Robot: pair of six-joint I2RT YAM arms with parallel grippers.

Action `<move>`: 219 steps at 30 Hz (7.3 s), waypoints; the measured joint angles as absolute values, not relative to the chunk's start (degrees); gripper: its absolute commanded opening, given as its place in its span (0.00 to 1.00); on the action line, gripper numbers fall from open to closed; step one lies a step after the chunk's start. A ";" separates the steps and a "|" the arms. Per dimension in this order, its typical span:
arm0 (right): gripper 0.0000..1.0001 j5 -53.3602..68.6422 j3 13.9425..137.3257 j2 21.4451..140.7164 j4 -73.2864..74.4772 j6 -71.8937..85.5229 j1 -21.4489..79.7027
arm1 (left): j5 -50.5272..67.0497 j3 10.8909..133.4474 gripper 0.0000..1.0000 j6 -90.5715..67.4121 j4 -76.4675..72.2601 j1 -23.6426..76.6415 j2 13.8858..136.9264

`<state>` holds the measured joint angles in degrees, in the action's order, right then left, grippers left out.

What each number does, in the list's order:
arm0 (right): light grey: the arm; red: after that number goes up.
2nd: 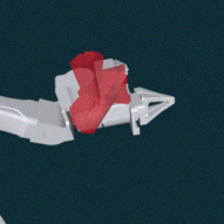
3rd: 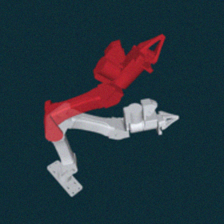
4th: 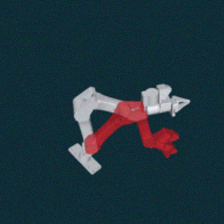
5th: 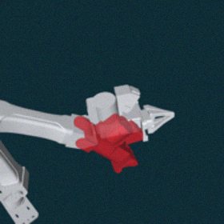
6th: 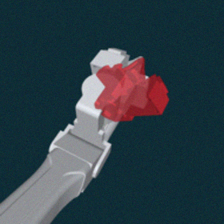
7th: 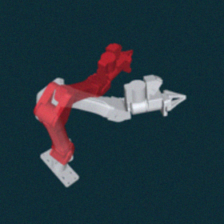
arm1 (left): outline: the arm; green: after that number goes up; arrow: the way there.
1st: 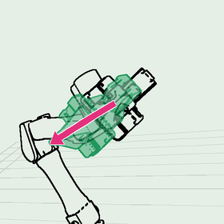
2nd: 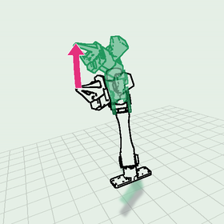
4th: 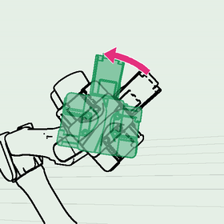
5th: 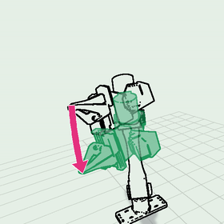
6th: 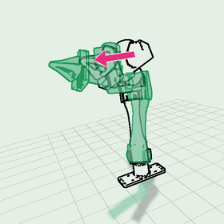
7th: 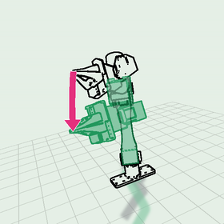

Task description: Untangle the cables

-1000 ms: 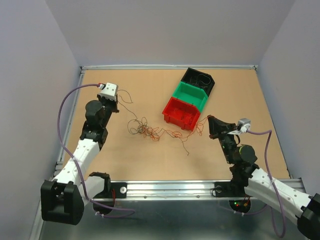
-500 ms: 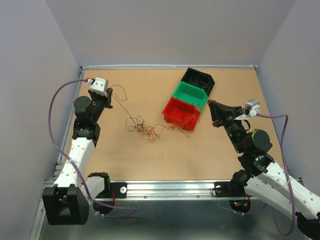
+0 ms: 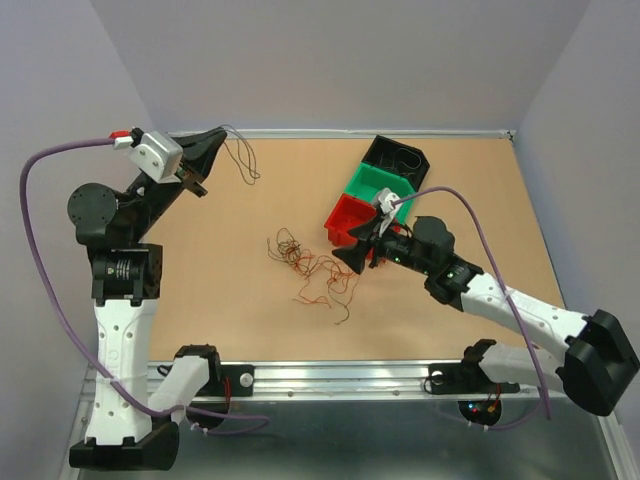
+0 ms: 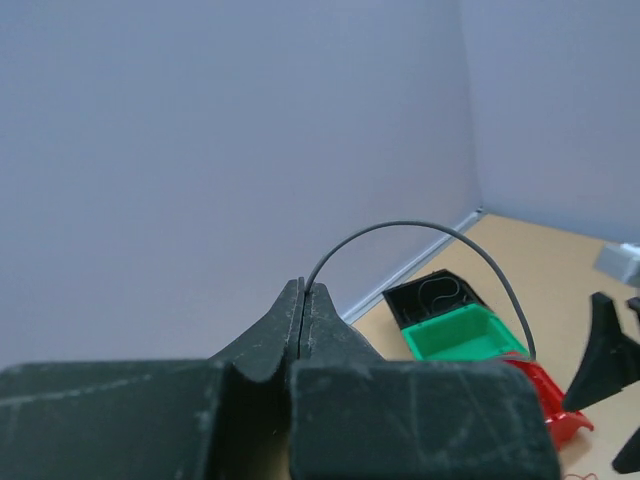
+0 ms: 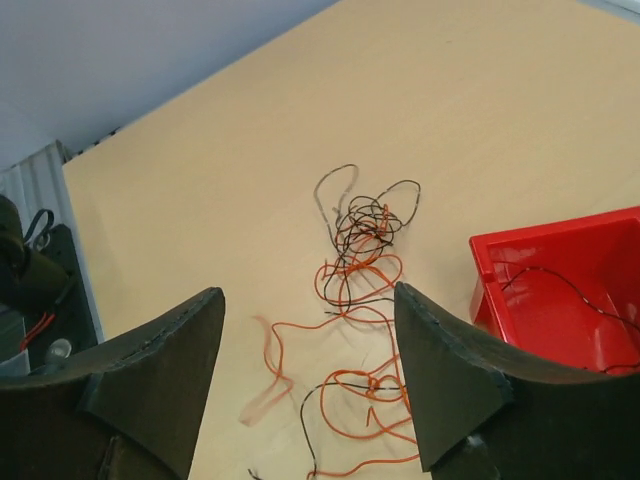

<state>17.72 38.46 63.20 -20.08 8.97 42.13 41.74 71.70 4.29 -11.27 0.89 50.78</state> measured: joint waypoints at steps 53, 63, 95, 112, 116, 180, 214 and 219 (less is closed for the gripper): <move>0.01 36.12 53.17 83.72 -51.05 2.61 47.99 | 30.17 66.59 0.00 0.43 -7.90 15.70 64.62; 0.00 21.91 51.75 78.08 -47.86 4.32 46.63 | 39.99 68.86 0.00 2.85 -4.47 17.61 78.72; 0.01 -4.03 69.01 87.88 -16.51 8.32 43.51 | 38.22 53.98 0.08 21.82 -6.42 16.78 73.65; 0.24 16.67 68.42 87.00 -12.29 7.16 41.15 | 37.76 51.03 0.14 29.19 -5.65 20.01 69.25; 0.33 18.55 68.47 89.45 -11.11 6.57 41.15 | 36.82 50.96 0.14 29.98 -5.50 21.10 69.25; 0.01 -9.37 86.17 114.48 -27.68 2.22 15.25 | 25.12 44.47 0.88 19.59 -17.52 16.29 67.66; 0.01 20.99 124.18 148.62 6.61 -2.20 7.46 | 29.17 44.47 0.87 20.84 -16.27 16.32 68.95; 0.06 26.26 125.69 149.67 9.13 -2.68 5.45 | 29.93 44.47 0.86 21.30 -15.81 16.38 69.60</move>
<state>26.26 125.69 149.67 9.13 -2.68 5.45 29.93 44.47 21.30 -15.81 16.38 69.60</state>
